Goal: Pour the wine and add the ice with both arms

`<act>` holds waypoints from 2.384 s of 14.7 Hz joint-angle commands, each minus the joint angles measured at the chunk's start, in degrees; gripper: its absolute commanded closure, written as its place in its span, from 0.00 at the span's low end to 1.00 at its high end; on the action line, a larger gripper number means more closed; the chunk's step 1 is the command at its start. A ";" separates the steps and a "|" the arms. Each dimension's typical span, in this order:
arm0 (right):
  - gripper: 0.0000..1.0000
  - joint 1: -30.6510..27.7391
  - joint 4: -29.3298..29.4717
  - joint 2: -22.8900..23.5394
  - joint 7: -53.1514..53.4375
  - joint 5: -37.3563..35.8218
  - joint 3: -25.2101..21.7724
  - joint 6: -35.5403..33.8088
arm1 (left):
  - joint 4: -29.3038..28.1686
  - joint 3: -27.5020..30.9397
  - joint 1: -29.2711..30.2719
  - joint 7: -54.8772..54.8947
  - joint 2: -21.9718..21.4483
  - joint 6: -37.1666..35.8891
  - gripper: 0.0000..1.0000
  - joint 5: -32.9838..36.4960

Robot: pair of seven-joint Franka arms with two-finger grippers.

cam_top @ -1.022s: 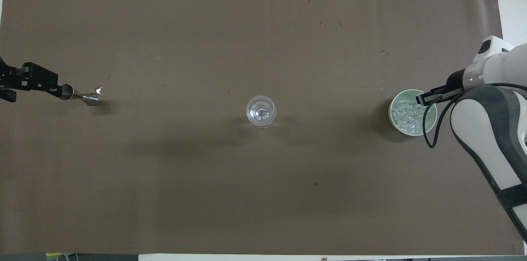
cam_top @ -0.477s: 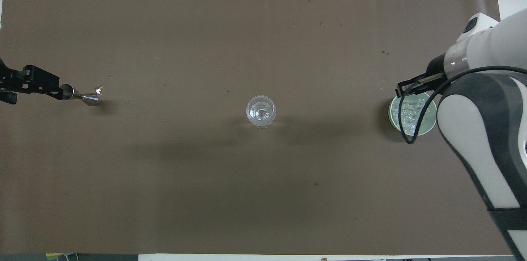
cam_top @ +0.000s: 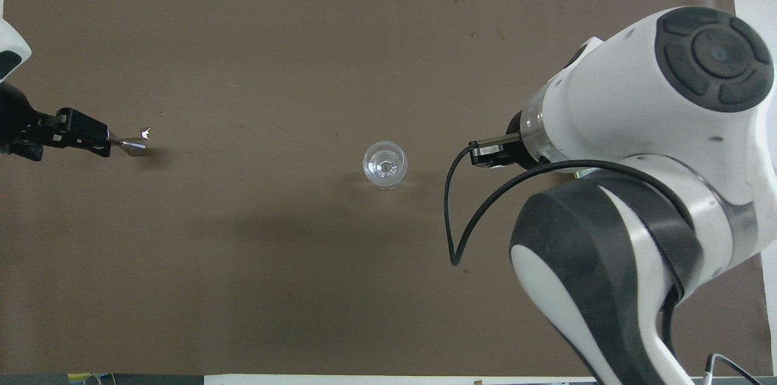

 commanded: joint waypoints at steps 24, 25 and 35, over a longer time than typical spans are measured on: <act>1.00 12.45 6.51 14.19 17.23 -6.90 0.25 8.84 | -5.84 1.75 -0.51 3.43 -3.99 6.18 0.00 -0.92; 1.00 12.45 6.60 14.19 17.23 -6.81 0.25 8.85 | -4.97 1.75 -0.34 3.51 -3.64 5.75 0.00 -0.92; 0.66 12.36 6.95 14.27 17.23 -6.73 0.25 8.41 | -4.96 1.75 -0.16 3.52 -3.64 5.83 0.00 0.40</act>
